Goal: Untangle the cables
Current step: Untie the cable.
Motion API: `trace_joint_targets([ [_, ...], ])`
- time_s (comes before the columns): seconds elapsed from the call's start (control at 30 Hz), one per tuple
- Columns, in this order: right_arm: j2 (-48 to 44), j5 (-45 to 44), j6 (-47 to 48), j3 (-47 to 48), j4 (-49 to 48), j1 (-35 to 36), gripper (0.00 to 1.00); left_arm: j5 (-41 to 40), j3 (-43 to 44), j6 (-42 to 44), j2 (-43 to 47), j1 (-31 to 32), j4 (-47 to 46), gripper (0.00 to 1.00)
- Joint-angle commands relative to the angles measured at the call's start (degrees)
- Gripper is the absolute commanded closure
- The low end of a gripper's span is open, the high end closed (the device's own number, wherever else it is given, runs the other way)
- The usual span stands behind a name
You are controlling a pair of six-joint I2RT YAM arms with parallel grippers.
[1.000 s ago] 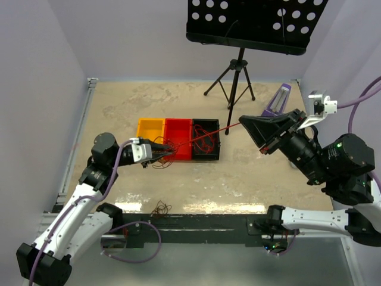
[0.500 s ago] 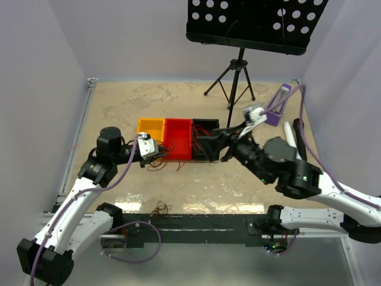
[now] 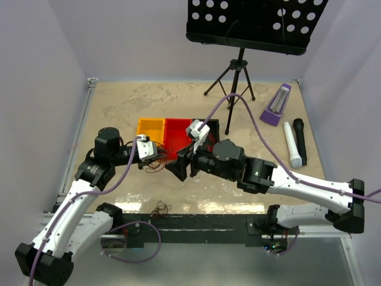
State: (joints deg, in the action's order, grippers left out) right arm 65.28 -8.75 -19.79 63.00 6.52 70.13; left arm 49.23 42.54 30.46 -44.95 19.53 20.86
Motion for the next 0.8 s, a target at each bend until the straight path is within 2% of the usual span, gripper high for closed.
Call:
trace_joint_targets([
  [0.0, 0.64, 3.4, 1.51, -3.05, -4.59, 0.1, 0.34, 1.48, 2.72, 1.71, 1.18, -0.19, -0.38, 0.84],
  [0.3, 2.39, -0.12, 2.39, -5.17, -6.17, 0.1, 0.46, 4.37, 4.12, 2.85, 0.74, -0.11, 2.16, 0.82],
  [0.43, 4.16, -2.58, 3.44, -5.17, -6.17, 0.1, 0.56, 6.05, 5.09, 4.25, 0.48, -0.11, 4.53, 0.81],
  [0.63, 4.77, -3.64, 3.97, -5.26, -7.32, 0.1, 0.82, 6.75, 6.5, 5.75, 0.39, -0.11, 7.26, 0.81],
  [0.77, 3.2, -4.86, 3.8, -5.52, -6.61, 0.1, 0.99, 7.54, 6.85, 5.49, 0.48, -0.11, 7.53, 0.76],
])
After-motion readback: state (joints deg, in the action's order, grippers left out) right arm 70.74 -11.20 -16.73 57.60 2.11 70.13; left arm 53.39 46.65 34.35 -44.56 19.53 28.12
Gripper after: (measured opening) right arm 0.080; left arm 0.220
